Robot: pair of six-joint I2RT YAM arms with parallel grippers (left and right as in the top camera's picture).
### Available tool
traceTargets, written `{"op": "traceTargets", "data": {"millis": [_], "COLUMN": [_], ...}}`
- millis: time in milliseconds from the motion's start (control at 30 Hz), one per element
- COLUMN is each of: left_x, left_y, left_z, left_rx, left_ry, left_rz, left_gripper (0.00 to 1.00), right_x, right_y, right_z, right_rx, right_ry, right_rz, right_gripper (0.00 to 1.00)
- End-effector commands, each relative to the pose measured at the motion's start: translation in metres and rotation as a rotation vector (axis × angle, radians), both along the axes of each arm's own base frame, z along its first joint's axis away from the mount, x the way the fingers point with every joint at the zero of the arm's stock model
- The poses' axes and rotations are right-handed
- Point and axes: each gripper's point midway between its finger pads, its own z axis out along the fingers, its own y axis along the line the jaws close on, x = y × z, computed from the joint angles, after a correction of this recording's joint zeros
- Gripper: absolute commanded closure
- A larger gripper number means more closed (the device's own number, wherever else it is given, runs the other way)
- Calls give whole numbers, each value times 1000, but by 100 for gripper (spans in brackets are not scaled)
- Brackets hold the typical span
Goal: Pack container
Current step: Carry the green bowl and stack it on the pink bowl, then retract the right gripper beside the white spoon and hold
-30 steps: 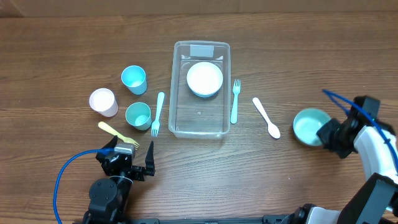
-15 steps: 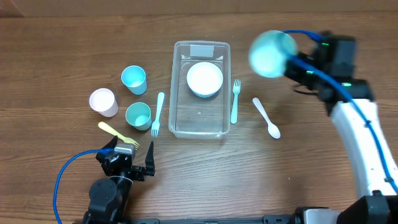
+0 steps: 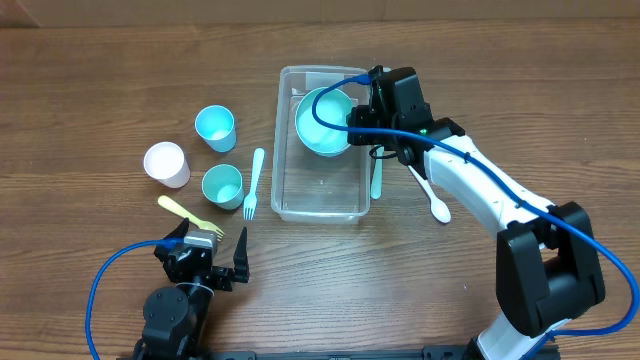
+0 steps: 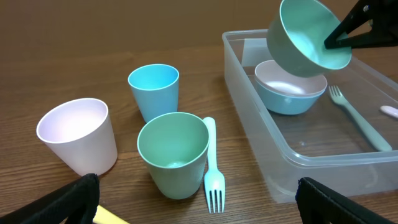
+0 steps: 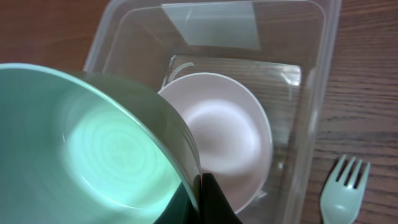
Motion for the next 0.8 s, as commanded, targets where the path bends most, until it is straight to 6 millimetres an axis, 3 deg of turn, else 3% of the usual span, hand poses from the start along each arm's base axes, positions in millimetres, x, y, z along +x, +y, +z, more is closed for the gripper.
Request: {"op": "traceTargets", "data": {"millis": [0, 200, 267, 300, 400, 500, 533, 600, 633, 700, 767], "left_x": [0, 0, 0, 0, 0, 0, 0, 0, 0, 0, 0], "left_y": [-1, -1, -1, -1, -1, -1, -1, -1, -1, -1, -1], "left_z": [-2, -2, -2, -2, -2, -2, -2, -2, -2, -2, -2], "left_rx": [8, 8, 8, 8, 8, 8, 8, 8, 8, 8, 8], "left_ry": [-4, -4, -3, -3, -4, -3, -4, -3, -3, -3, -4], "left_rz": [-8, -8, -8, -8, -8, -8, -8, -8, -8, -8, -8], "left_gripper": [0, 0, 0, 0, 0, 0, 0, 0, 0, 0, 0], "right_x": [19, 26, 25, 25, 28, 28, 25, -1, -12, -39, -54], "right_y": [-6, -4, -3, -2, -1, -3, -10, -42, -54, -86, -112], "right_z": [21, 29, 29, 30, 43, 88, 109, 158, 170, 177, 164], "right_rx": [-26, -11, -4, 2, 6, 4, 5, -2, -20, -104, -185], "right_ry": [-81, -123, -118, -118, -124, -121, -124, -145, -152, -126, -49], "right_rz": [-47, -52, -54, -54, -52, -56, -66, -98, -101, -130, -190], "right_gripper": [96, 96, 62, 53, 48, 45, 43, 42, 42, 42, 42]}}
